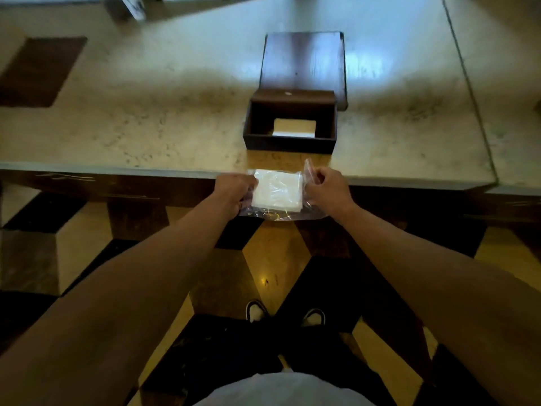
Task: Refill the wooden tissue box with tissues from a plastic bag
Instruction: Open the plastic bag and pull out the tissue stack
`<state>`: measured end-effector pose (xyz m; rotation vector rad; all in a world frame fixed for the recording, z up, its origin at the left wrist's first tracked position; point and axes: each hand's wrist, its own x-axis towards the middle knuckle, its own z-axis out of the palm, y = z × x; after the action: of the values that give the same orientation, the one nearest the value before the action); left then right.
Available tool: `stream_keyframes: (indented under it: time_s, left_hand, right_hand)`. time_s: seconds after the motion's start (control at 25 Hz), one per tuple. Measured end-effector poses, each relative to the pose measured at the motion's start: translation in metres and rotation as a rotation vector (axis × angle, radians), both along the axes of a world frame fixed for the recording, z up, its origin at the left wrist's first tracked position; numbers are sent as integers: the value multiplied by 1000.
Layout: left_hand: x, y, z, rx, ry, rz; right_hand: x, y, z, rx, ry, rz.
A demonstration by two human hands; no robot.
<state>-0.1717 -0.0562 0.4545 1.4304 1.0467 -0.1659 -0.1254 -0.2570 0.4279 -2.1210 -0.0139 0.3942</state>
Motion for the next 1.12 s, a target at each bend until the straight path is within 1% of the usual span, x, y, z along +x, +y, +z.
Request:
stream_keyframes:
  time_s: [0.12, 0.24, 0.4, 0.6, 0.76, 0.92, 1.04, 1.12]
  left_hand:
    - [4, 4, 21, 6, -43, 28]
    - [6, 11, 35, 34, -53, 67]
    - [10, 27, 46, 15, -92, 95]
    - [36, 63, 45, -7, -108, 146]
    - [69, 101, 31, -12, -104, 147]
    - [106, 143, 11, -11, -91, 94]
    - [122, 156, -9, 96, -35, -26]
    - [134, 160, -25, 115, -12, -107]
  right_hand:
    - [10, 1, 23, -18, -48, 22]
    - [19, 5, 41, 29, -68, 58]
    - [34, 23, 56, 73, -64, 65]
    - [65, 67, 72, 173, -40, 102]
    - [97, 110, 74, 193, 40, 117]
    - [129, 155, 68, 186, 79, 115]
    - [145, 179, 66, 211, 106, 105]
    - [153, 193, 67, 217, 123, 121]
